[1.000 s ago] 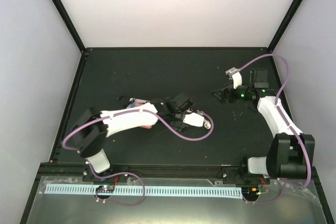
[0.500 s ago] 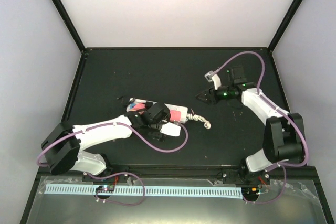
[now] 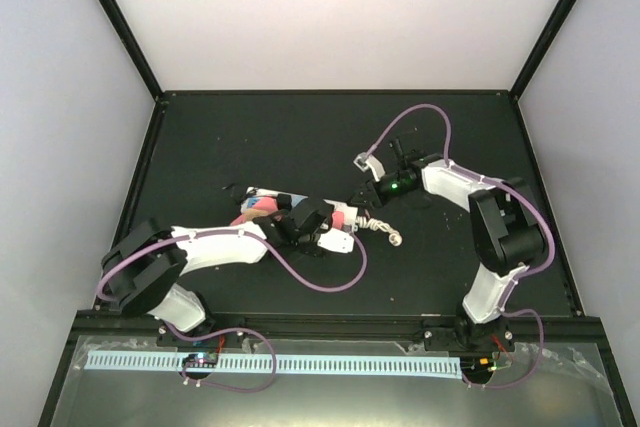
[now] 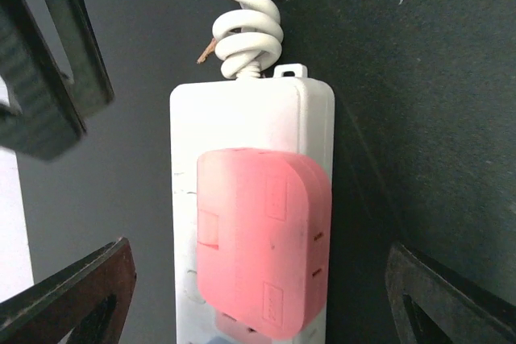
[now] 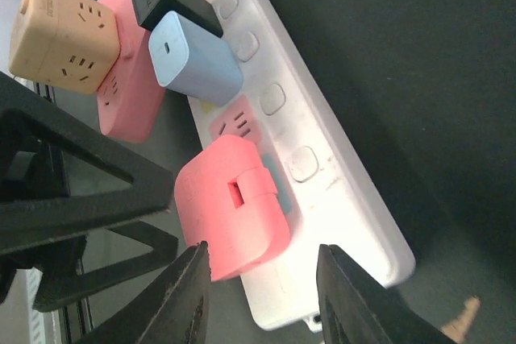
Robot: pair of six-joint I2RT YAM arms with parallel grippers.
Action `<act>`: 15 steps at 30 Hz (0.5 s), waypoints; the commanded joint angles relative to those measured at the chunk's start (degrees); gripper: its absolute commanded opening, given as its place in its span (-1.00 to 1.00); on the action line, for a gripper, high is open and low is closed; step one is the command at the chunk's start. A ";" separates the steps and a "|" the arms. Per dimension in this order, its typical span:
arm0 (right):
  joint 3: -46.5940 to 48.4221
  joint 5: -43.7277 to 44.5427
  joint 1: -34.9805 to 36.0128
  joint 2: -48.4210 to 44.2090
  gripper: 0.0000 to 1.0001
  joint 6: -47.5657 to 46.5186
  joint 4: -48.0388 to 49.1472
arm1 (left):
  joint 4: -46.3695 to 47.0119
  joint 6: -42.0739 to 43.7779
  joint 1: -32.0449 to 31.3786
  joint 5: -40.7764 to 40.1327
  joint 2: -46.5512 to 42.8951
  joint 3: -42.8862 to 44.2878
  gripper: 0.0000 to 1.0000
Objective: Pull the plug off the socket
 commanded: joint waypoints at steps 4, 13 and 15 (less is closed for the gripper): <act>3.26 0.83 2.29 4.40 -0.20 -1.13 -1.46 | 7.91 3.28 -0.03 -3.36 3.90 -1.10 0.73; -2.14 24.49 -3.03 -8.04 0.06 -34.03 -11.08 | -4.90 -4.08 0.72 4.27 -1.30 4.39 0.75; -3.70 24.75 -2.82 -8.84 0.09 -33.87 -9.57 | -6.61 -5.58 0.99 5.39 -1.50 5.75 0.75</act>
